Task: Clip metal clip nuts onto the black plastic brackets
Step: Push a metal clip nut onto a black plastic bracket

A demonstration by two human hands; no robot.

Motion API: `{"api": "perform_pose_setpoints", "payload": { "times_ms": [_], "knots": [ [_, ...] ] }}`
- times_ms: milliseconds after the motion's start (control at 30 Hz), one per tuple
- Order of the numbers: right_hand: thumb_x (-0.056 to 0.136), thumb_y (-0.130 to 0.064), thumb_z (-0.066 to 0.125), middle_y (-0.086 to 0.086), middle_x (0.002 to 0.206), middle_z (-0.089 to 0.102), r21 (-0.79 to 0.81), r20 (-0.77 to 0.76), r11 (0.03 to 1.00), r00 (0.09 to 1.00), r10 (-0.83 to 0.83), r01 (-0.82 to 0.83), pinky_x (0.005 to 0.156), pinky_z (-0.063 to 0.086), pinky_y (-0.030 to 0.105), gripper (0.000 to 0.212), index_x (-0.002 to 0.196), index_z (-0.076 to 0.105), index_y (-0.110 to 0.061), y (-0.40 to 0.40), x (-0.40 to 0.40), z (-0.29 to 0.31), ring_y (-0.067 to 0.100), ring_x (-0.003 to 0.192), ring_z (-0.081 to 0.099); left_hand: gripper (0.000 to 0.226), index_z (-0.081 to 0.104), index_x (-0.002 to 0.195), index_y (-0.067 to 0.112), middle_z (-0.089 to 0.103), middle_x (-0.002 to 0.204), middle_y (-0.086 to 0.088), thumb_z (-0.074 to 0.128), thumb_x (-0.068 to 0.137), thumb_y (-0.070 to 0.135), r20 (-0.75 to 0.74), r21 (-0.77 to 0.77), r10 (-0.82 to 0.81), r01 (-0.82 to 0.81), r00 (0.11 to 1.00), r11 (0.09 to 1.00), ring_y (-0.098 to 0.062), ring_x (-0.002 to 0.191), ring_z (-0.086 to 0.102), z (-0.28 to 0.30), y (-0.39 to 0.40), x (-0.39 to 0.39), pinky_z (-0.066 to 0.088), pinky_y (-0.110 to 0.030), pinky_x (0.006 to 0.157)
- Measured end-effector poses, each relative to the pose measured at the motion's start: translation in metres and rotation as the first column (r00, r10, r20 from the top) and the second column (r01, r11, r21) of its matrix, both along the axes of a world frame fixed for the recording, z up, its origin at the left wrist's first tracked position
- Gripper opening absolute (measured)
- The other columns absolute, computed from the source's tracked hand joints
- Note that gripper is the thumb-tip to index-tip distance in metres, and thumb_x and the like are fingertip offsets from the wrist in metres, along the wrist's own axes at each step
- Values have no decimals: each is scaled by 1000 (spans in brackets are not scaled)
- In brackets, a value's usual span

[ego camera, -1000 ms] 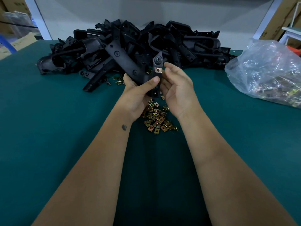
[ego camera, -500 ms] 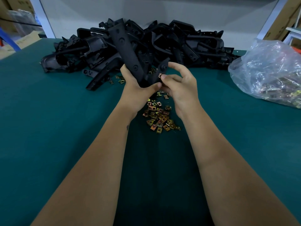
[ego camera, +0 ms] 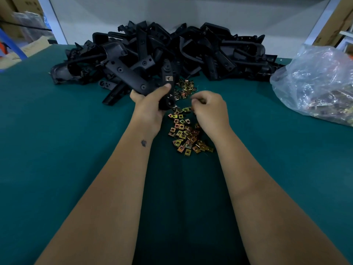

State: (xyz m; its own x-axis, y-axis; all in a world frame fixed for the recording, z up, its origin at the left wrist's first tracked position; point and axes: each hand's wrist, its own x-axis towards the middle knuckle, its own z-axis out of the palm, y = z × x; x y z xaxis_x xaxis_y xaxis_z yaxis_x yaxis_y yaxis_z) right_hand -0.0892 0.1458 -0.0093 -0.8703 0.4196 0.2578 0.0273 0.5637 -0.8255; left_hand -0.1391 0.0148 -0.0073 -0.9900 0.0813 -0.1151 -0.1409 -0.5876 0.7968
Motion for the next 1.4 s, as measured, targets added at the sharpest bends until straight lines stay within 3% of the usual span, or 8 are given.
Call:
{"api": "perform_pose_setpoints", "payload": {
  "times_ms": [233, 433, 700, 867, 967, 1067, 1233, 1400],
  "knots": [
    [96, -27, 54, 6, 134, 53, 396, 253, 900, 964, 84, -183, 80, 41, 29, 35, 130, 61, -26, -5, -3, -3, 24, 117, 53, 50, 36, 115, 18, 65, 115, -8, 69, 86, -5, 37, 104, 14, -18, 999, 994, -15, 89, 70, -2, -2, -5, 57, -28, 64],
    [96, -12, 49, 6, 128, 57, 378, 242, 909, 967, 86, -175, 77, 43, 30, 32, 124, 63, -22, -7, -1, -3, 24, 111, 55, 48, 35, 110, 19, 63, 113, -9, 69, 85, -3, 14, 34, -26, 25, 1000, 999, -20, 94, 68, -3, 1, -5, 57, -30, 62],
    [94, -17, 57, 1, 116, 66, 350, 194, 929, 979, 55, -122, 75, 43, 27, 22, 111, 70, -23, -6, 0, -2, 21, 105, 58, 39, 37, 100, 19, 64, 107, -8, 66, 88, -4, 23, 50, -26, 25, 999, 998, -20, 91, 68, -2, 2, -3, 57, -31, 63],
    [90, -19, 64, -2, 106, 52, 340, 120, 938, 992, 28, -68, 69, 37, 27, 9, 97, 65, -24, -4, -1, -5, 14, 86, 49, 42, 36, 109, 18, 65, 109, -8, 64, 88, -5, 28, 87, -52, 50, 998, 995, -22, 95, 67, -1, 1, -2, 57, -33, 65],
    [89, -16, 64, -8, 100, 56, 193, -8, 981, 1000, 3, -1, 72, 44, 28, 11, 90, 61, -26, -3, 0, -3, 11, 86, 54, 42, 36, 116, 16, 61, 113, -10, 60, 89, -5, 54, 149, -110, 101, 992, 984, -24, 95, 63, 0, -1, -2, 57, -35, 69],
    [90, -10, 64, -3, 89, 68, -156, -88, 988, 996, 0, -14, 71, 53, 26, 15, 86, 60, -24, -3, 0, 2, 12, 81, 67, 37, 37, 116, 13, 53, 110, -14, 53, 90, -8, 74, 261, -175, 150, 982, 954, -27, 94, 57, 2, -4, -1, 59, -39, 71],
    [91, 9, 59, 10, 91, 70, -627, -211, 763, 977, 25, -155, 71, 58, 24, 22, 101, 63, -10, 1, 1, 6, 12, 72, 70, 19, 49, 95, 6, 52, 109, -19, 46, 91, -13, 48, 379, -259, 222, 965, 898, -31, 97, 56, 7, -7, 8, 61, -42, 72],
    [91, 11, 58, 13, 90, 72, -763, -255, 614, 967, 5, -204, 73, 58, 24, 21, 109, 65, 2, 5, 3, 7, 17, 79, 72, 13, 51, 94, 5, 55, 99, -16, 51, 93, -8, 55, 316, -288, 257, 956, 913, -26, 84, 59, 6, -9, 9, 61, -32, 66]
  ]
}}
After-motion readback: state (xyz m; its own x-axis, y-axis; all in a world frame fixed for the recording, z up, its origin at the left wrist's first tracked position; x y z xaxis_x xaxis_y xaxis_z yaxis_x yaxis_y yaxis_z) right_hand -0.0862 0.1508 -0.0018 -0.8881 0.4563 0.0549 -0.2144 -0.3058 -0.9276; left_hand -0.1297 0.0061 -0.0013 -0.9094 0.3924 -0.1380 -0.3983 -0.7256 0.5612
